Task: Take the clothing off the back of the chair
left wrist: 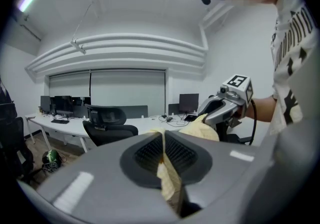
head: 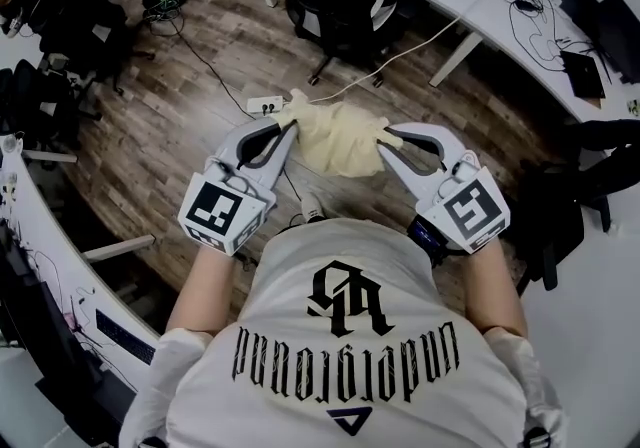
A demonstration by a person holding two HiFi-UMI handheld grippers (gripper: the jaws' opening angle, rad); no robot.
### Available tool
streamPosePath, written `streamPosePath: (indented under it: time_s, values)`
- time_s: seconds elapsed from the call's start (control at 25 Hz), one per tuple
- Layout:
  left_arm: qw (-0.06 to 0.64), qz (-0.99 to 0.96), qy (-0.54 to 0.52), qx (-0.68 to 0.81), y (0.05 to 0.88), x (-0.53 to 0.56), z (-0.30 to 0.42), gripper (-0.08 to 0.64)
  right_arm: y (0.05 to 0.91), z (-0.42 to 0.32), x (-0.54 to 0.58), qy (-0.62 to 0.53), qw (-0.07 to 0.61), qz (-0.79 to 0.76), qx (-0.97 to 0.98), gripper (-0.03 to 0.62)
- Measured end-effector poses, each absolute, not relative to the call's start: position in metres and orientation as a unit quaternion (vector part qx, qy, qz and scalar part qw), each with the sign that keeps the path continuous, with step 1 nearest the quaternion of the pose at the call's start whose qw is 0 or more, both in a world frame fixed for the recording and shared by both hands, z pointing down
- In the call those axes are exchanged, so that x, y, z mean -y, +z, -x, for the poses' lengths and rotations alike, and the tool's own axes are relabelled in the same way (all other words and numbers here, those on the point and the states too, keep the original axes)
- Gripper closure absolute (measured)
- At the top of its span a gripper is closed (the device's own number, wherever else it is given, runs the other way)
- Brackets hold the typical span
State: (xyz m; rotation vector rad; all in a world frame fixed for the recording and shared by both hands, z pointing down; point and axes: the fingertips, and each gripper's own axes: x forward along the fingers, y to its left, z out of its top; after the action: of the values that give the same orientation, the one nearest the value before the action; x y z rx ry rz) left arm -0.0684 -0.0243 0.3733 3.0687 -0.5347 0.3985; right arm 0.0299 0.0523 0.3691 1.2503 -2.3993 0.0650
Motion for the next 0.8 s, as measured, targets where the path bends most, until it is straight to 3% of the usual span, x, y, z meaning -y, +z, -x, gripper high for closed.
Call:
streamPosePath:
  time_s: [0.8]
  values:
    - [0.001, -0.971, 0.123, 0.206, 0.381, -0.115, 0.033, 0.503, 0.383, -0.069, -0.186, 0.023, 0.202, -0.419, 0.885, 0.524]
